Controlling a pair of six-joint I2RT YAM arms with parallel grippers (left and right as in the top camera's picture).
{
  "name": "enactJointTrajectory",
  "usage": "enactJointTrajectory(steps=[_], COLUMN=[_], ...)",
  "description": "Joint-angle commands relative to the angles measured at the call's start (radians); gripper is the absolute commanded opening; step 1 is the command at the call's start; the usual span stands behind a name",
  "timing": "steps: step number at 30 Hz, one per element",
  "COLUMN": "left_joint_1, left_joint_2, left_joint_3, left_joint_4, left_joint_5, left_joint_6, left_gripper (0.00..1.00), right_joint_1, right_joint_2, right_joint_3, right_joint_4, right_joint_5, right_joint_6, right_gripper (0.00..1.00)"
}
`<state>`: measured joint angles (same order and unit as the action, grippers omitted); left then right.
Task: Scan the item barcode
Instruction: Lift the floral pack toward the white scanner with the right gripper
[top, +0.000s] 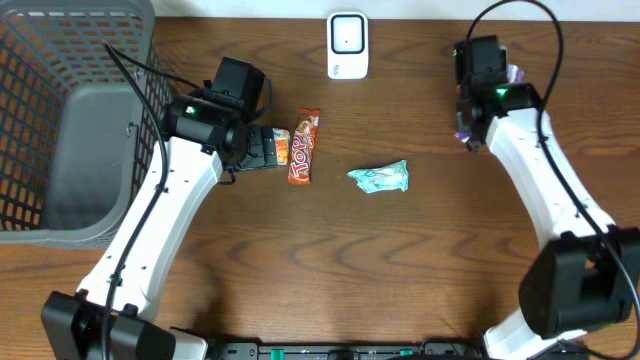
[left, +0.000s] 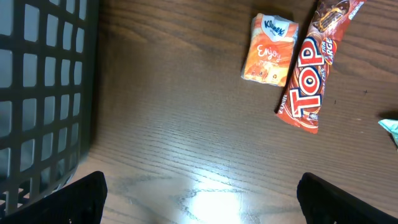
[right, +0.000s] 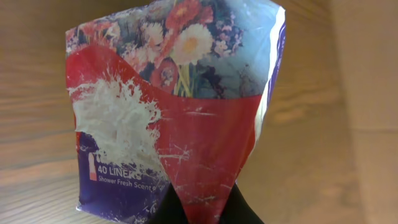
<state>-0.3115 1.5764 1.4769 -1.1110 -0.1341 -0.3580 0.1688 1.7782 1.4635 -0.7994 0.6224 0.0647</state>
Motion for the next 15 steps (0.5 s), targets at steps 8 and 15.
enactJointTrajectory(steps=[8, 15], left_joint_1=[0.003, 0.003], left_joint_2=[0.005, 0.005], left_joint_3=[0.0, 0.0], left_joint_4=[-0.003, -0.003], left_joint_5=[-0.009, -0.009], left_joint_6=[0.006, 0.006], left_gripper=[0.98, 0.98], right_joint_1=[0.112, 0.242], right_joint_2=[0.1, 0.103], right_joint_3=[-0.049, -0.052], right_joint_4=[0.053, 0.075], right_joint_5=[0.099, -0.023], right_joint_6=[0.036, 0.115], right_gripper=[0.1, 0.29])
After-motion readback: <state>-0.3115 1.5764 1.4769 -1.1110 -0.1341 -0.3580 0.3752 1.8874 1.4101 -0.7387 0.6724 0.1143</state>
